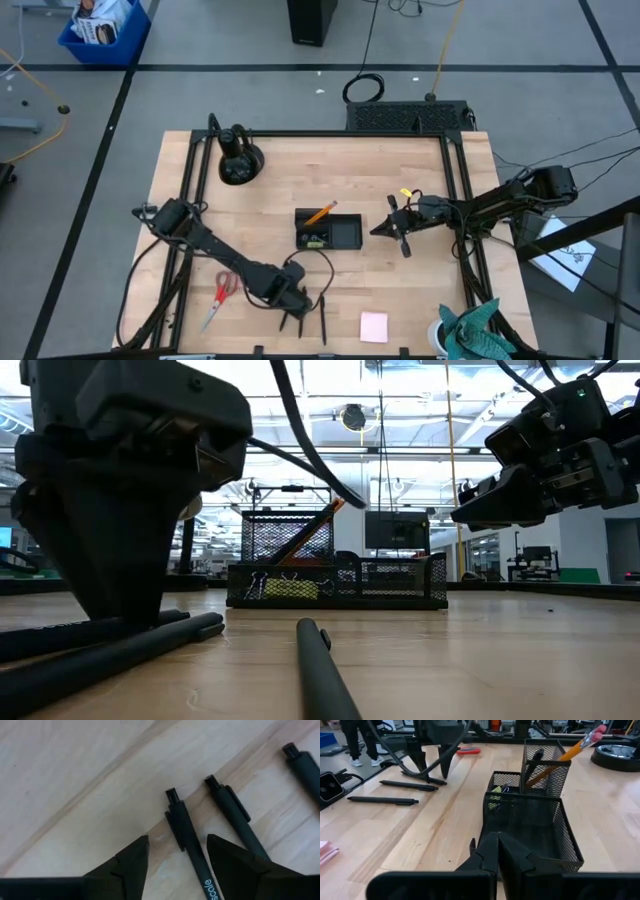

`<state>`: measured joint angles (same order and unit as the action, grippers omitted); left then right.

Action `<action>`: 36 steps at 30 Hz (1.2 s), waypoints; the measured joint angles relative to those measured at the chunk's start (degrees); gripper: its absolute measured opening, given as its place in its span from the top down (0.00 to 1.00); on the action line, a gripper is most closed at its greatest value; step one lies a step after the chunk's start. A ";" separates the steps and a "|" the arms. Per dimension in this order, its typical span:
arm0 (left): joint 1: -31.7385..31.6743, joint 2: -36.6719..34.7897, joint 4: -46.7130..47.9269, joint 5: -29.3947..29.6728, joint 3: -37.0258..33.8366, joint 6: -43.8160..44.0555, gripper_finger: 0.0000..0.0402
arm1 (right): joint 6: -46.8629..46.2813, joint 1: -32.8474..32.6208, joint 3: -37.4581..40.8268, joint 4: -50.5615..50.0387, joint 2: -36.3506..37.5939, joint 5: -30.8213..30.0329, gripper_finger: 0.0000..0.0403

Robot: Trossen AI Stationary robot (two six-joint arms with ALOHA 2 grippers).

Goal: Pick and place office supplies into organizer
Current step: Put the black pen into the black desk organizer

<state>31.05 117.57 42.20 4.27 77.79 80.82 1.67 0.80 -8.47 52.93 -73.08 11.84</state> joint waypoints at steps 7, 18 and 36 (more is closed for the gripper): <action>-0.24 2.48 1.30 -2.02 0.28 -1.85 0.60 | -0.92 -0.02 0.00 -1.05 0.00 0.06 0.99; -0.18 2.48 -0.32 -1.75 0.17 -3.23 0.89 | -1.01 -0.02 0.00 -2.13 0.00 0.17 0.99; -0.59 -1.14 3.21 25.68 4.13 -16.66 0.93 | -1.03 -0.04 -0.02 -1.78 0.00 0.22 0.99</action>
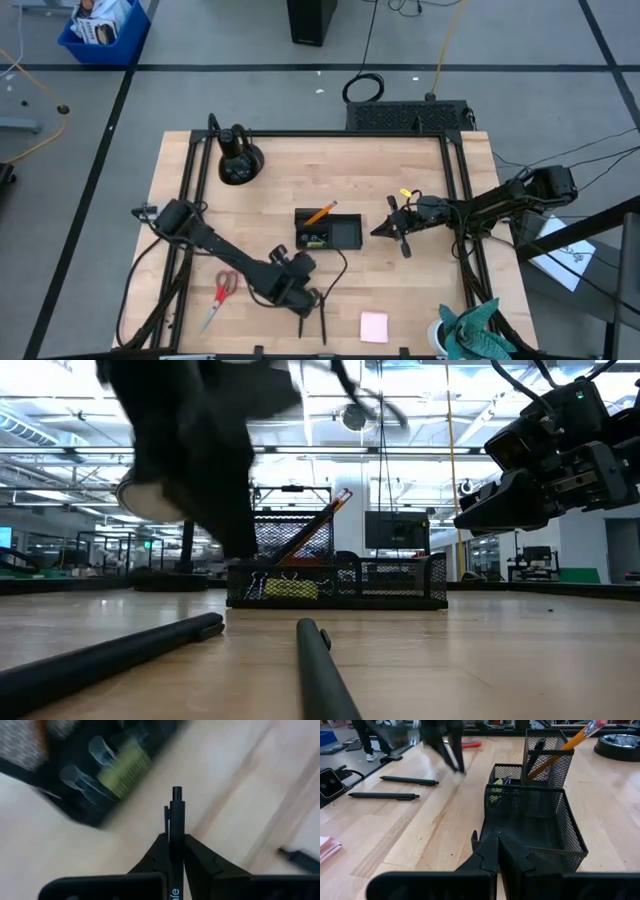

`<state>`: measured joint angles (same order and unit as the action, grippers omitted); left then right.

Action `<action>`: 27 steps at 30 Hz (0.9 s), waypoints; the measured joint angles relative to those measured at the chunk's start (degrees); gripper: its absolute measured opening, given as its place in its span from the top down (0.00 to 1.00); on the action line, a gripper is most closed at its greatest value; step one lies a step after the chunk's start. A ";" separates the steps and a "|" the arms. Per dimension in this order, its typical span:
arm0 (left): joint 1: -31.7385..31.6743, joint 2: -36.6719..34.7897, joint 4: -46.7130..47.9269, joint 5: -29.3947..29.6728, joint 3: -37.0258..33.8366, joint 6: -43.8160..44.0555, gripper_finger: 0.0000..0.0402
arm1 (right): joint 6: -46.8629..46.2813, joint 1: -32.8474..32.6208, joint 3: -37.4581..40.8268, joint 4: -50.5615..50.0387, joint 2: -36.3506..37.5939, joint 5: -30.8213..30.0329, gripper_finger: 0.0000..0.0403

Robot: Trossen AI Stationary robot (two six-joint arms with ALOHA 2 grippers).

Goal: Pick and place office supplies into organizer
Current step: Put the black pen into the black desk organizer

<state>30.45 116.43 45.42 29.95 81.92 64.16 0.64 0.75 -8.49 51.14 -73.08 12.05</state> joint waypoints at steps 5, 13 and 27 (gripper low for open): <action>-0.69 -2.87 0.94 7.68 0.49 -3.59 0.96 | 0.00 0.00 -0.02 0.01 0.00 0.00 0.99; -2.11 -10.52 -4.76 25.32 0.54 -17.58 0.95 | 0.02 0.00 -0.01 0.10 0.00 0.00 0.99; -12.02 -20.87 -29.06 18.28 -3.44 -52.92 0.94 | 0.52 0.00 0.00 0.80 0.00 0.02 0.99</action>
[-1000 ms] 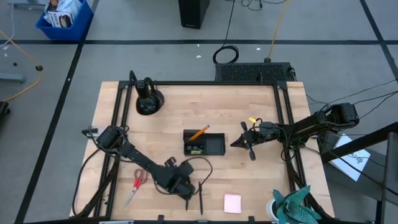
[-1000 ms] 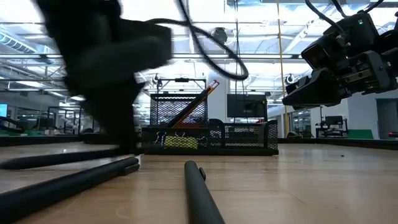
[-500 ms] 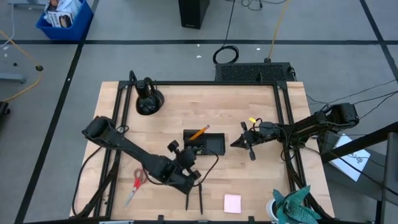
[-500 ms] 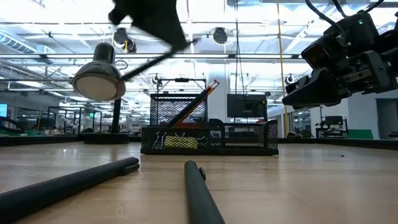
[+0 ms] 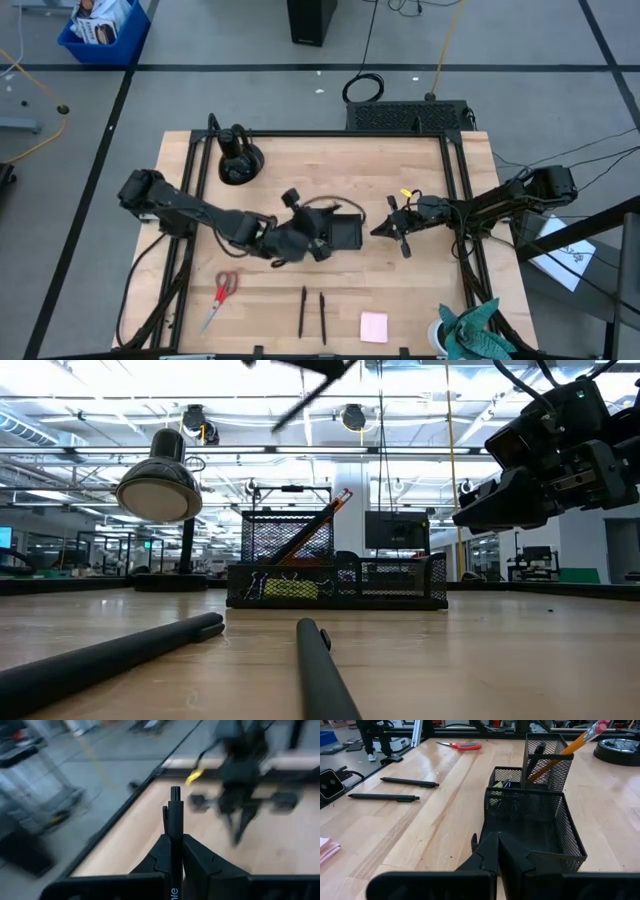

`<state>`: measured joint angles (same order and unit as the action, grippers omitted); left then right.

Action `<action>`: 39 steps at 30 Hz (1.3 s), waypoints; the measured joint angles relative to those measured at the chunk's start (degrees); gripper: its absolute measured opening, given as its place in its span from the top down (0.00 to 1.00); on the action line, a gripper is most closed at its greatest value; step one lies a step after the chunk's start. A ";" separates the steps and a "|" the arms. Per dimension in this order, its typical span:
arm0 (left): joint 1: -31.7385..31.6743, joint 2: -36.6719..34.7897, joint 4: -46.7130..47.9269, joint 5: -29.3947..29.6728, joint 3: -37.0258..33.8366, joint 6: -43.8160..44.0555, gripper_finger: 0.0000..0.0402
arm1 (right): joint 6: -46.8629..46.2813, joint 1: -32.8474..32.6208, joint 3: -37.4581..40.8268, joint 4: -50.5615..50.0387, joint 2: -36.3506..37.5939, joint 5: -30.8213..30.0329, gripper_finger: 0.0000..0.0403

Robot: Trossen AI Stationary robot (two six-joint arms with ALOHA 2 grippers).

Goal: Pick and place office supplies into organizer
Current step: Put the black pen into the black desk organizer

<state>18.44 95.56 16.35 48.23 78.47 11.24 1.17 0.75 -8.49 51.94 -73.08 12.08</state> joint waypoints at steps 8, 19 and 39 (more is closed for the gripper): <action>-7.14 -5.17 -46.43 -21.57 -26.26 -15.81 0.94 | 0.07 0.00 0.00 -0.38 0.05 0.00 0.99; -13.86 -4.85 -64.02 -33.30 -39.81 -13.51 0.94 | 0.22 0.00 0.00 0.82 0.35 0.00 0.99; -16.63 -3.25 -63.07 -36.43 -45.55 -8.01 0.94 | -0.79 0.00 0.02 5.05 0.33 -0.02 0.99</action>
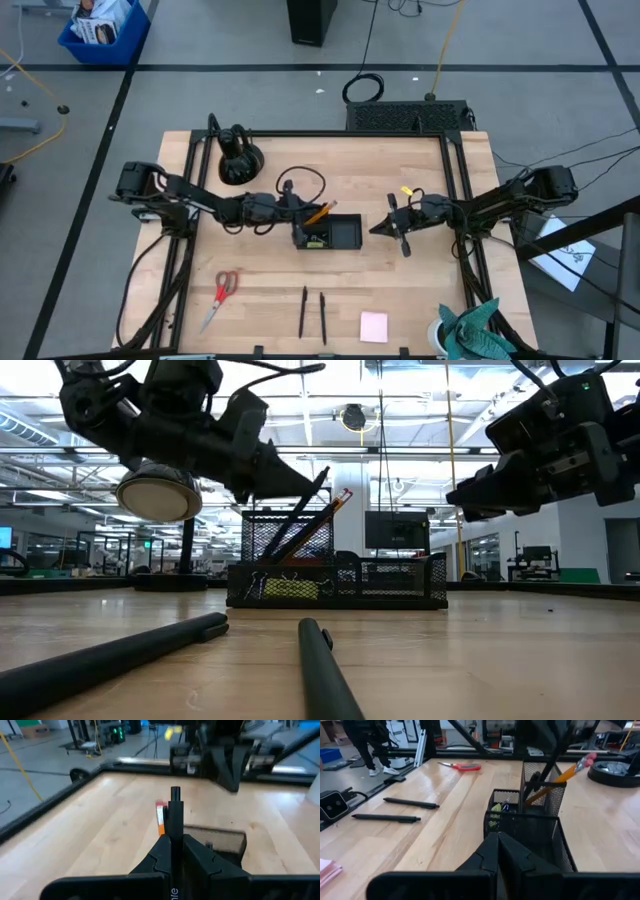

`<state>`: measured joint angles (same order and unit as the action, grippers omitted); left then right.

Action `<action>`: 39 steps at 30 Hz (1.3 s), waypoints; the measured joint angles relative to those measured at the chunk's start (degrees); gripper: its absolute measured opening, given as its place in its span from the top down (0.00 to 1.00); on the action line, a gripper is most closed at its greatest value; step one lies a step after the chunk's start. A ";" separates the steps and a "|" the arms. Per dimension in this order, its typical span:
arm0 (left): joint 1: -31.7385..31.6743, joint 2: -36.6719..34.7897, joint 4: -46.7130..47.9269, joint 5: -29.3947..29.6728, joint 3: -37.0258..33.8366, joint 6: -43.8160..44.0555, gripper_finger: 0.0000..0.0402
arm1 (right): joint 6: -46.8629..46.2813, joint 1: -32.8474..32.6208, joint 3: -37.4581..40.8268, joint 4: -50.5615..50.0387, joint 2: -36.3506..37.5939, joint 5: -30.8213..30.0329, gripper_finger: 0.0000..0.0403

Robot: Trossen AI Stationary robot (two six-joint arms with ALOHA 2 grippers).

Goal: Pick and place office supplies into organizer
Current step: Put the black pen into the black desk organizer

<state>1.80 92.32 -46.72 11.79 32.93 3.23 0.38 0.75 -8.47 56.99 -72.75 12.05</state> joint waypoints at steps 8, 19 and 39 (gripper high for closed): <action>0.04 6.71 -4.70 0.03 0.09 1.84 0.94 | -1.20 0.00 0.00 1.27 0.00 0.02 0.99; -0.04 7.49 -4.85 0.17 0.17 3.16 0.92 | -1.22 0.00 0.00 0.98 0.00 0.02 0.99; -0.19 2.02 -2.84 0.14 2.35 0.75 0.53 | -1.16 0.00 0.00 0.68 0.00 0.02 0.99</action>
<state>1.61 94.34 -49.56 11.94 35.28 3.97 -0.78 0.75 -8.47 57.67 -72.75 12.08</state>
